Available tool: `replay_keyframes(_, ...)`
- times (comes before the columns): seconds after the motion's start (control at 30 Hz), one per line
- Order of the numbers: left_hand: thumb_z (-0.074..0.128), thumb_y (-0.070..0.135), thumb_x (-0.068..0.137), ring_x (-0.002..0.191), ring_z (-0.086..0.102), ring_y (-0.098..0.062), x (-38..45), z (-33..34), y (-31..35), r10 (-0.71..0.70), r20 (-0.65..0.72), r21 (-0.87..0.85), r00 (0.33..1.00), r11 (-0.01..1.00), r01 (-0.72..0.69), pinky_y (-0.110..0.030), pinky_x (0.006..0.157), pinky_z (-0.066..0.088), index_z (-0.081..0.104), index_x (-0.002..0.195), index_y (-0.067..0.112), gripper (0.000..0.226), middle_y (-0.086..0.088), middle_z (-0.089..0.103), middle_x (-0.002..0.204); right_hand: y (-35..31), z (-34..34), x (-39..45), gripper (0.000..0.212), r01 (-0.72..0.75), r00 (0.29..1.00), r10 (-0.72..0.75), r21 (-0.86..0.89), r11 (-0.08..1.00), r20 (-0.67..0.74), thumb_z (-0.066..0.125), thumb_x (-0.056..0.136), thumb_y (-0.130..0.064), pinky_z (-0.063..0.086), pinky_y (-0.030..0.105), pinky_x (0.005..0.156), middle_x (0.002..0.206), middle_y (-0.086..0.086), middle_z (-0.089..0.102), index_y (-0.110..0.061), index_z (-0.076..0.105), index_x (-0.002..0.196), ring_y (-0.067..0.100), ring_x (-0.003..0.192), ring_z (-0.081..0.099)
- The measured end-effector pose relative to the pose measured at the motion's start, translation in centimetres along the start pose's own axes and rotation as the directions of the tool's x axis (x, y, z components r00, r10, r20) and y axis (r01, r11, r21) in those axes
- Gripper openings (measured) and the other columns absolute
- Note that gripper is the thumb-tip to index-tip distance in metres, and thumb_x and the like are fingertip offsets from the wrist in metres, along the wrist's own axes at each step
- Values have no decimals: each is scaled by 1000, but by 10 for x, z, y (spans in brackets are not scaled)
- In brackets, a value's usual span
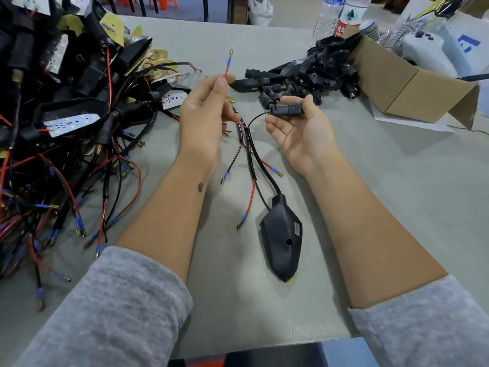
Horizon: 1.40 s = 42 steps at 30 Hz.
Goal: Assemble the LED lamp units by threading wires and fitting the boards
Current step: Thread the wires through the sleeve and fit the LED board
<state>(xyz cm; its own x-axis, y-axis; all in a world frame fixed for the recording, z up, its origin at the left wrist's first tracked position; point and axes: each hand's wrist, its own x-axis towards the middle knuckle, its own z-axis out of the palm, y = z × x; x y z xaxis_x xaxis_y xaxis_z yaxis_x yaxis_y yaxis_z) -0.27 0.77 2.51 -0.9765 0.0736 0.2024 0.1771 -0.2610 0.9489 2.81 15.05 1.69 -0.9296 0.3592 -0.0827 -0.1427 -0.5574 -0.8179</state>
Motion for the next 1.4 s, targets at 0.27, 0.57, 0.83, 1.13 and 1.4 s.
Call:
replay_keyframes(0.27, 52, 5, 95, 45, 46, -3, 0, 2, -7, 24, 26, 270, 999, 963, -30, -18, 48, 41, 67, 105, 11, 20, 0, 55, 64, 1, 1, -1, 45, -1, 1000, 1, 8, 1000, 23, 26, 107, -35, 57, 28, 56, 75, 13, 61, -7, 57, 92, 21, 56, 66)
replay_keyframes(0.57, 67, 14, 89, 62, 48, -2, 1, 3, -15, 75, 130, 339, 989, 934, -115, -20, 66, 44, 70, 83, 23, 11, 9, 58, 67, 3, 0, -1, 44, -38, 998, 36, 38, 999, 51, 26, 107, -34, 57, 29, 58, 64, 9, 67, -7, 58, 93, 21, 58, 66)
replay_keyframes(0.83, 69, 15, 86, 49, 40, 1, 1, 4, -15, 64, 101, 355, 993, 930, -96, -13, 55, 37, 68, 77, 25, 14, 16, 46, 49, 2, -1, -1, 44, -38, 998, 36, 45, 998, 46, 27, 107, -35, 57, 28, 58, 64, 9, 67, -7, 58, 94, 21, 58, 66)
replay_keyframes(1.13, 67, 15, 89, 59, 50, -1, 1, 1, -16, 44, 109, 417, 993, 905, -86, -17, 64, 45, 73, 88, 14, 6, 9, 60, 65, 1, 0, -2, 43, -28, 996, 30, -27, 999, 87, 29, 107, -35, 56, 28, 57, 65, 6, 65, -9, 60, 92, 20, 57, 66)
replay_keyframes(1.4, 69, 12, 86, 59, 49, 1, 0, 1, -15, 30, 139, 375, 990, 923, -81, -12, 61, 42, 72, 82, 17, 8, 6, 61, 66, 1, 3, -4, 41, -9, 992, 28, -155, 988, 123, 28, 107, -37, 56, 26, 59, 76, 8, 61, -9, 57, 95, 18, 57, 64)
